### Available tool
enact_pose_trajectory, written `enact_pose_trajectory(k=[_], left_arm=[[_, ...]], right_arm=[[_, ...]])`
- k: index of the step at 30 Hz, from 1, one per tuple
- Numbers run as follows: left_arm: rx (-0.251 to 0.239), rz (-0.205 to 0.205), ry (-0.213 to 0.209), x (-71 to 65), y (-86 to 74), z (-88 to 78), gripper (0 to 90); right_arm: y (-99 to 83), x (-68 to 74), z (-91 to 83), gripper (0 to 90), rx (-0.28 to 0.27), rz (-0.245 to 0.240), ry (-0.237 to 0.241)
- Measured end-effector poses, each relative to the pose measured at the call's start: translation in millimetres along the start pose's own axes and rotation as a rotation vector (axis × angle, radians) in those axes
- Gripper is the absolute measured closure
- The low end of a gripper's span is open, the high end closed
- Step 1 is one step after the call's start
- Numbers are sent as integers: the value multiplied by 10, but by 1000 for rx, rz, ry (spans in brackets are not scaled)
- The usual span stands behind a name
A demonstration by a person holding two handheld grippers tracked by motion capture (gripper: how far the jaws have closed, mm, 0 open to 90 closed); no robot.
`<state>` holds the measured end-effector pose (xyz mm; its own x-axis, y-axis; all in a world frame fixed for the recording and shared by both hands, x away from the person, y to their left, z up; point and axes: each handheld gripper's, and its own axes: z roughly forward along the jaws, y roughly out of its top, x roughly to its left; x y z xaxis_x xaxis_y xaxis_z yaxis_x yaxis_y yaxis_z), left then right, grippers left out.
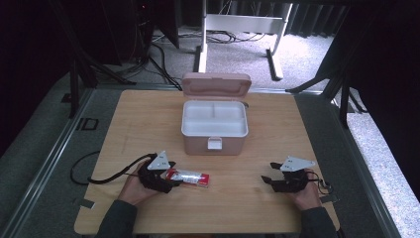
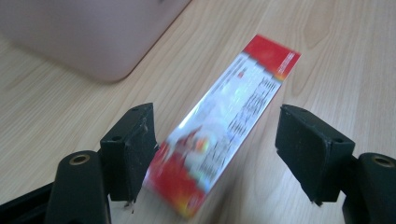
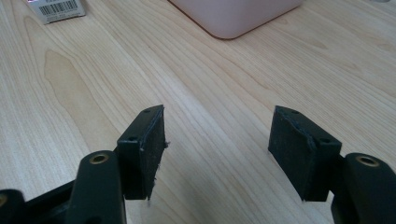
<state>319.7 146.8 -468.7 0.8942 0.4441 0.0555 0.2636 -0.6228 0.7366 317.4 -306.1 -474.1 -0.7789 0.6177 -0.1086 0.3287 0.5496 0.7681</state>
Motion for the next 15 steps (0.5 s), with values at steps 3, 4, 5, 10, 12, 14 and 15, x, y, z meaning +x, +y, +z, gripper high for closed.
enact_pose_trajectory(k=[3, 4, 5, 10, 12, 14, 15], left_arm=[[20, 24, -11, 3, 89, 134, 292], [26, 30, -14, 8, 110, 175, 292], [32, 31, -26, 14, 125, 202, 292], [65, 44, -60, 14, 170, 375, 291], [79, 45, -70, 17, 163, 405, 310], [90, 44, -67, 10, 145, 422, 370], [88, 46, -55, 10, 133, 407, 397]], right_arm=[[-3, 0, -5, 356, 2, 1, 2], [-4, 1, -6, 356, 5, -1, 2], [-4, 1, -6, 356, 5, -1, 2], [-9, 5, -12, 348, -2, -11, 8], [-11, 4, -16, 348, -4, -12, 10], [-16, 2, -20, 348, -4, -12, 6], [-17, 1, -22, 349, -5, -11, 5]])
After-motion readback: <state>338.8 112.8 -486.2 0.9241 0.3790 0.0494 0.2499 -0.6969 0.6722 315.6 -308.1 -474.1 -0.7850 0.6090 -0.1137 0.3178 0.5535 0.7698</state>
